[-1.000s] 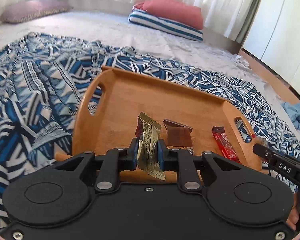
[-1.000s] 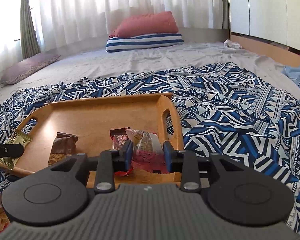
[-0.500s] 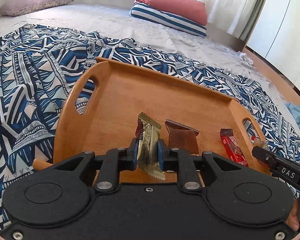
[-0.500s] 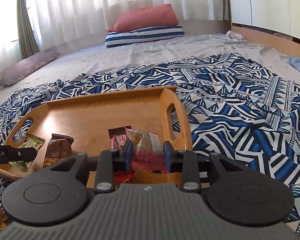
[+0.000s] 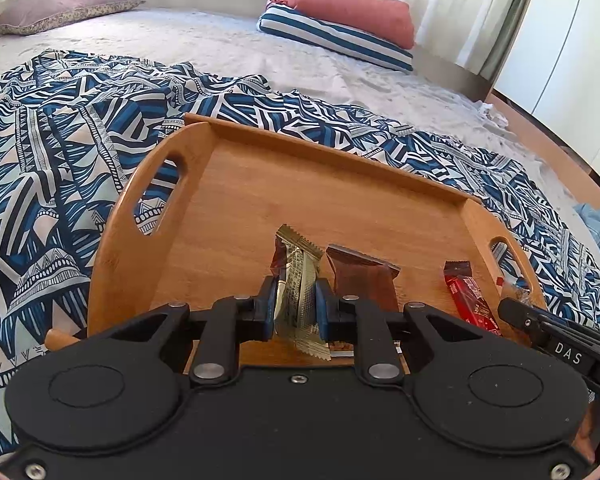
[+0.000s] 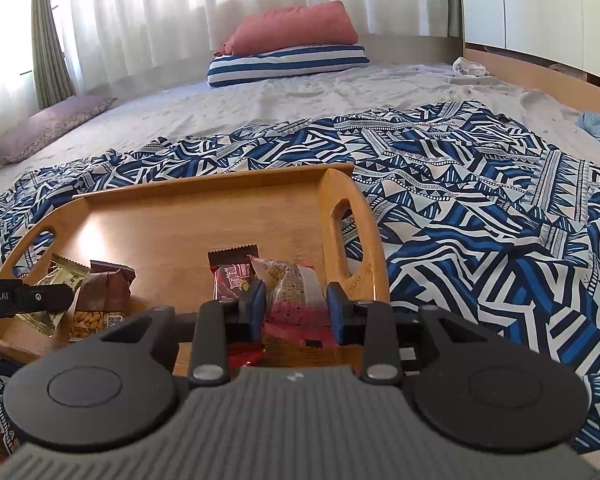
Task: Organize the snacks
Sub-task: 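Lower the gold wrapper onto the tray and open the left tool while the right tool lowers the pink packet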
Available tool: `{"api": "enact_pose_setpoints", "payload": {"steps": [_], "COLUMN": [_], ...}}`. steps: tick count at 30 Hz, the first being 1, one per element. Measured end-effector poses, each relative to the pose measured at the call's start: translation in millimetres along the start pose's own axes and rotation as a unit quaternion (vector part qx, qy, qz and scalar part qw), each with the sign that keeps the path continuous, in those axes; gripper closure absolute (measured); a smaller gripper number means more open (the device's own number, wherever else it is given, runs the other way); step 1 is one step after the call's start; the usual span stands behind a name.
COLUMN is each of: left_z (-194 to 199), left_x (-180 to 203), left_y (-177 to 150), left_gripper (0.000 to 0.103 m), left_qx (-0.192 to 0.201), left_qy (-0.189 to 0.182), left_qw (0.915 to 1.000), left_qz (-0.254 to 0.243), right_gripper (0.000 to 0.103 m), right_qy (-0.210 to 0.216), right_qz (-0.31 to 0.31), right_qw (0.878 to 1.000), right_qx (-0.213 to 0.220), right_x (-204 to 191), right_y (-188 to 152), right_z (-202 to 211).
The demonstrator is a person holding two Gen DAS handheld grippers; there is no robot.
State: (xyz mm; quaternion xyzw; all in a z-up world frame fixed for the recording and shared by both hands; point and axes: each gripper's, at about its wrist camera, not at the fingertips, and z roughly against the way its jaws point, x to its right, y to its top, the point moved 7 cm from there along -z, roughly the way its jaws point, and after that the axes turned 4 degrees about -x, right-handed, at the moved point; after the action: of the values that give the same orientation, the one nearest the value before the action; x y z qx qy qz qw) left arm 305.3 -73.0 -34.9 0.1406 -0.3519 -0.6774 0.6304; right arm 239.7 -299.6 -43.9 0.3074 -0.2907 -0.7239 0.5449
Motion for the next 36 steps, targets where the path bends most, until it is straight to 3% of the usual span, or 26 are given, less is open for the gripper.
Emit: {"api": "enact_pose_setpoints", "payload": {"steps": [25,28,30,36], "left_z": [-6,-4,1,22], "left_x": [5,5,4,7], "left_y": [0,-1,-1,0], "left_gripper": [0.083,0.068,0.045,0.026], "left_qx": [0.0,-0.001,0.001,0.012], "left_qy": [0.0,0.01,0.019,0.018], "left_qw": [0.9999,0.9998,0.9995,0.999], "left_qz": [-0.014,-0.02,-0.024,-0.04], "right_gripper": [0.06,0.06,0.049,0.039], "right_qy": [-0.001,0.0,-0.001,0.006], "right_qz": [0.004,0.006,0.011,0.015], "right_qw": [1.0,1.0,1.0,1.0], "right_qx": [-0.004,0.002,0.008,0.017], "right_x": [-1,-1,-2,-4], "right_y": [-1,-1,0,1], "right_z": [-6,-2,2,18]}}
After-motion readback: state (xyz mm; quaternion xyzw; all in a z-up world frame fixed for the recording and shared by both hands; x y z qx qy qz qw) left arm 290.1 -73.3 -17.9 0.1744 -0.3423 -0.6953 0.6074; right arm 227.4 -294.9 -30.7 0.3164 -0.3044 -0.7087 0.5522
